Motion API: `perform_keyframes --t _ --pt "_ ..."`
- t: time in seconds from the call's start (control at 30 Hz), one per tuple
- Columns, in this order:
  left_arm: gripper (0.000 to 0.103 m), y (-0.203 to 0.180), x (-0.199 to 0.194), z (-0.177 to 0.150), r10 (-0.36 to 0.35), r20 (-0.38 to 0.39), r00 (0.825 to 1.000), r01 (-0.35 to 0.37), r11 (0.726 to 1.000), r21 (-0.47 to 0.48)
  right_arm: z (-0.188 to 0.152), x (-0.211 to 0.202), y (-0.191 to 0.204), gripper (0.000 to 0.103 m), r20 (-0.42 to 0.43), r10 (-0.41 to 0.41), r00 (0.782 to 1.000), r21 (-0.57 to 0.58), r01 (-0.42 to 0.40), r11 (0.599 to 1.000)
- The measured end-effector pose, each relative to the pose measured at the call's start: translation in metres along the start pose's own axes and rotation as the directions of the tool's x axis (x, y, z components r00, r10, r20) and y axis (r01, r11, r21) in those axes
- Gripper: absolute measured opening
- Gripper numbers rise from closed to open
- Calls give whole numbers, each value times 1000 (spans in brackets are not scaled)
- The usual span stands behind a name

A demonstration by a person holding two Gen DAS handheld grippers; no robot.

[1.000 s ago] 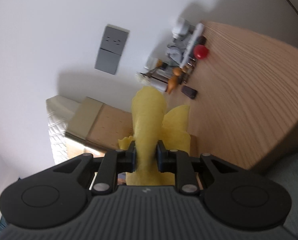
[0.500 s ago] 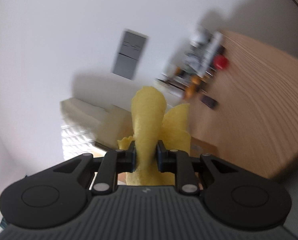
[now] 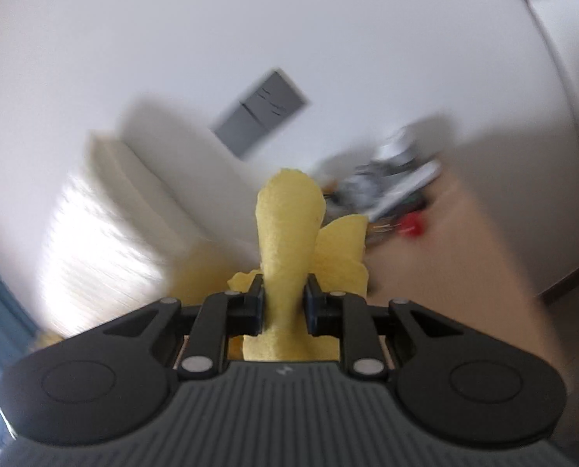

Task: Clean container
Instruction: 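Lower the gold tin onto the nightstand and open the left gripper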

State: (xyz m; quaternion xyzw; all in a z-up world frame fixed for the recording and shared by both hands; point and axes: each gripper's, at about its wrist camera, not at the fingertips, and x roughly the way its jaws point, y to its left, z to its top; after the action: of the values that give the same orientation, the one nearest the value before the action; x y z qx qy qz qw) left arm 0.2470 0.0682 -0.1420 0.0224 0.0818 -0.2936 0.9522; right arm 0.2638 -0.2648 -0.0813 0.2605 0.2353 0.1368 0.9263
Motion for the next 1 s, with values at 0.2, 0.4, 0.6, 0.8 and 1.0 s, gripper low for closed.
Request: perform_keyframes --t 0.2,0.4,0.6,0.8,1.0 --pt "76 2 2 0 12 -5 1000 -12 1000 -9 -12 23 0 22 -66 -252 965 -297 222 929" --pt "76 4 7 -2 34 -32 999 -34 999 1 -29 45 -10 22 -91 -299 950 -376 245 894" --pt "85 3 12 -2 90 -48 995 -90 996 -6 -42 64 -23 21 -112 -293 950 -393 228 891" --pt "94 3 3 2 131 -41 991 -131 991 -8 -40 69 -20 21 -89 -288 953 -372 237 898" --pt "98 8 -10 13 174 -54 983 -176 983 -48 -35 57 -11 69 -63 -269 961 -336 233 912"
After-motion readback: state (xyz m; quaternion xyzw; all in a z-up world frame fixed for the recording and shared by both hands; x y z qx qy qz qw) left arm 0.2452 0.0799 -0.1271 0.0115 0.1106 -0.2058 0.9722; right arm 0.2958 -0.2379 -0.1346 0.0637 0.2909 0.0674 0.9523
